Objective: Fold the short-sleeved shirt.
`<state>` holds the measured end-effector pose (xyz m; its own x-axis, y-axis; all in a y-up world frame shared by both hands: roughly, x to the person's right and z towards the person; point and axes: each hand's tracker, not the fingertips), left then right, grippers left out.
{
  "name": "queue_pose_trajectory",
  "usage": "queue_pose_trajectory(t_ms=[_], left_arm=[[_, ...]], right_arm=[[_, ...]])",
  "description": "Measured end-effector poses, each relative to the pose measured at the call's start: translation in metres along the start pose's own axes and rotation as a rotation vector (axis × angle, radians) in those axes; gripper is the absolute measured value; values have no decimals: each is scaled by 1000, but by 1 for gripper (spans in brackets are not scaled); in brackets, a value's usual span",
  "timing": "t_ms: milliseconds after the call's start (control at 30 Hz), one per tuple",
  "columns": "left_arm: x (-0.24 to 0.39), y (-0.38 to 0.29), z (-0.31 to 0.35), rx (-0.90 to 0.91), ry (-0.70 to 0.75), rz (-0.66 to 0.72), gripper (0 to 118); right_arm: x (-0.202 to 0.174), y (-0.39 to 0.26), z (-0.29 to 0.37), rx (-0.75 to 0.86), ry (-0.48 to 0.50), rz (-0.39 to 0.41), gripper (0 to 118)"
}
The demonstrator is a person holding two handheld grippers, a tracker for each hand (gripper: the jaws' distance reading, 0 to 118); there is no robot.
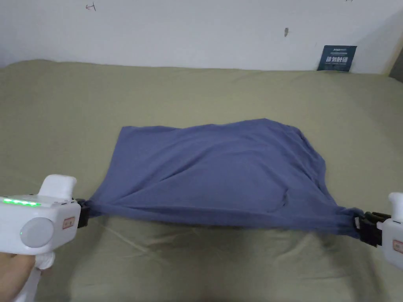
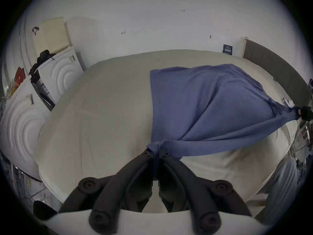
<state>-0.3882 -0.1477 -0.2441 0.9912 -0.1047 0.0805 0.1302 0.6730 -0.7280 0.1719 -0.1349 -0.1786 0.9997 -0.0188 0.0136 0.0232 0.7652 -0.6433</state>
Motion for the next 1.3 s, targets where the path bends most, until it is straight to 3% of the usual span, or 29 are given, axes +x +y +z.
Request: queue_pose_trajectory(t_ms=[233,533,567,600,667,700,733,833,867,900,933,967,1000,1100,1233,1300], left_arm=[[-12,-34,-6,-17,-7,34,5],[-10,-30,-5,-43,-35,98,5],[-11,-30,-3,-44,-42,109,7],[-13,-29,-3,-49,-54,128,30],[-16,-29,0,-65,-72,143,104],[-18,-31,-1,-77,-80,150,118],[-23,-35,-4,-75,-75,154,117],[-32,-37,8,-48,-43,169,115],[-29,-37,14,-43,-33,180,112],[-30,-38,19,-38,-30,200,97],[-31,-37,23,-41,-41,216,66],[-33,-38,28,-41,-54,230,11],[-34,-37,32,-45,-75,237,0],[-35,-40,33,-62,-72,245,0],[-38,-38,18,-79,-76,244,0],[-38,-36,17,-92,-89,268,0]], right_arm=[[-5,-27,-7,-59,10,-5,1],[-8,-33,-20,-93,1,-15,1],[-6,-33,-22,-92,5,-21,5],[-6,-33,-22,-94,5,-24,33],[-7,-32,-19,-92,-1,-38,115],[-7,-31,-22,-108,-4,-45,113],[-9,-32,-15,-112,40,-23,107],[-15,-22,-2,-59,5,-49,104],[-17,-22,1,-34,5,-61,93],[-17,-20,4,-31,7,-67,55],[-18,-18,5,-36,13,-66,8],[-14,-23,2,-23,6,-67,0],[-15,-24,1,-16,-10,-65,0],[-10,-31,1,-49,42,-83,0],[-18,-34,1,-56,9,-23,0],[-19,-32,-1,-61,10,-31,0]])
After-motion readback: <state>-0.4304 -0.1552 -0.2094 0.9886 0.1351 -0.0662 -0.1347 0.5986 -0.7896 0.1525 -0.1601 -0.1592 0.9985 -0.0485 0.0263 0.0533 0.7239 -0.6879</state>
